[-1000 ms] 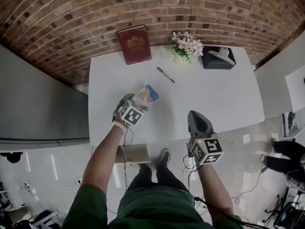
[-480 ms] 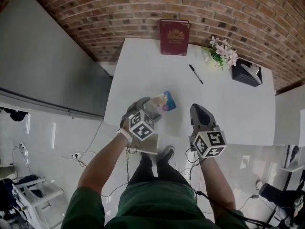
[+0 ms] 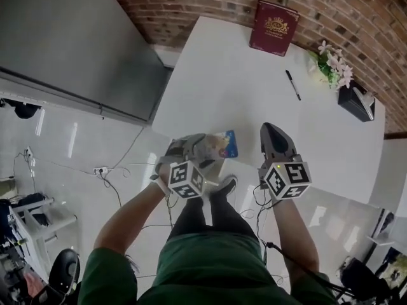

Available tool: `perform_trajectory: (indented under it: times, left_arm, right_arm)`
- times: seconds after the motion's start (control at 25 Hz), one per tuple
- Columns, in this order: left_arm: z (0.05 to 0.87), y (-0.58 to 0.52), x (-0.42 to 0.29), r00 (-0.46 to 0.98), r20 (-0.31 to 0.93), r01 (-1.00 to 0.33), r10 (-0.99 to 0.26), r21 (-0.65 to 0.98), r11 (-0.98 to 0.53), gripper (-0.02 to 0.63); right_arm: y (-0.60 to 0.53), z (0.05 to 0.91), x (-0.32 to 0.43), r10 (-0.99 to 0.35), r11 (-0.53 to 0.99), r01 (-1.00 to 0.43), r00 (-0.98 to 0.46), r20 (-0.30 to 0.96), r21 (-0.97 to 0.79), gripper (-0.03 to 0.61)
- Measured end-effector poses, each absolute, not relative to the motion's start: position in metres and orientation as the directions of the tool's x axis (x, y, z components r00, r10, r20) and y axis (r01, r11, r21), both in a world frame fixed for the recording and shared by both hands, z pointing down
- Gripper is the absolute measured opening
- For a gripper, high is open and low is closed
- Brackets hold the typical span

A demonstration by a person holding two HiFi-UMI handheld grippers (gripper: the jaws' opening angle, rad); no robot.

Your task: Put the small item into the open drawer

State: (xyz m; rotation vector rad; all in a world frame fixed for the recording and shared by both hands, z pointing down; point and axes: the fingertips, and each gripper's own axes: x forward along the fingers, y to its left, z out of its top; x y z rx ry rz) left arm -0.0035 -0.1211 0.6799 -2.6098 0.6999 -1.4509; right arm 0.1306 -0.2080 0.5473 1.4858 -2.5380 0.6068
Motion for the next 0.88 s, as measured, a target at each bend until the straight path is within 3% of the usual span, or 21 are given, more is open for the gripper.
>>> perform_trajectory:
  times: [0.16, 0.56, 0.88]
  left_arm:
    - [0.695, -0.096, -0.025, 0.456, 0.792, -0.333, -0.407, -0.272, -0.903, 0.373]
    - [0.73, -0.049, -0.036, 0.522, 0.792, -0.138, -0.316, -0.288, -0.948, 0.373]
    - [0.792, -0.042, -0.062, 0.483, 0.832, -0.067, -0.274, -0.277, -0.959, 0.373]
  right_arm:
    - [-0.205, 0.553, 0.118, -0.803, 0.422, -0.865, -0.496, 0.331, -0.271, 0.003]
    - [-0.188, 0.566, 0.105, -0.83, 0.349, -0.904, -0.421, 0.366, -0.247, 0.003]
    - [-0.168, 0.586, 0.109, -0.843, 0.289, -0.925, -0.367, 0.393, -0.245, 0.003]
